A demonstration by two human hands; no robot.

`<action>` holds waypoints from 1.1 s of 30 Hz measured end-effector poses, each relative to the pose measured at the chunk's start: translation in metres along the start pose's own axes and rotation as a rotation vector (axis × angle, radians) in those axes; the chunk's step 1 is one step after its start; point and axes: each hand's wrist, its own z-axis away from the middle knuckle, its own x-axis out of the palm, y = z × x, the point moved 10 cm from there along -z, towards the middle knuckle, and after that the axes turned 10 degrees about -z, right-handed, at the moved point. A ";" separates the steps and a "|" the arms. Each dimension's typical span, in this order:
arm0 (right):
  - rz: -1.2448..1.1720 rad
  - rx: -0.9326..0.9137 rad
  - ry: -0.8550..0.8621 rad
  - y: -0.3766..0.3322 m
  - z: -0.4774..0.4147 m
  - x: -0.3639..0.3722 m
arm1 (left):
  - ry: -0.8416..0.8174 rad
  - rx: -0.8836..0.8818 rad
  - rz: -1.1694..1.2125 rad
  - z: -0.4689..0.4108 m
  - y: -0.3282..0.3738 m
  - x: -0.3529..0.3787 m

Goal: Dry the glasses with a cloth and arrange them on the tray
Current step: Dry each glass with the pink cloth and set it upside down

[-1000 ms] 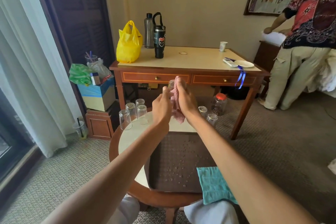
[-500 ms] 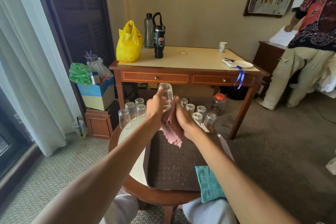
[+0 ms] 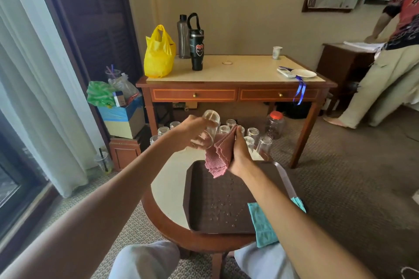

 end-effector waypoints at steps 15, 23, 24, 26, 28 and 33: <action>0.494 -0.466 -0.044 -0.056 0.014 0.028 | 0.119 -0.029 0.186 -0.013 -0.004 0.002; 0.653 -1.002 -0.036 -0.089 0.058 0.048 | 0.048 -0.220 0.436 -0.001 -0.016 0.016; 0.594 -0.951 -0.037 -0.089 0.052 0.044 | 0.127 -0.146 0.377 -0.001 -0.007 0.010; 0.436 -0.767 -0.096 -0.084 0.036 0.042 | 0.296 0.111 0.176 -0.001 0.019 -0.005; 0.264 -0.387 -0.167 -0.065 0.020 0.041 | 0.499 0.437 -0.126 0.011 0.047 -0.020; 0.113 0.323 -0.402 -0.009 0.035 0.032 | 0.649 1.093 -0.673 0.066 0.090 0.007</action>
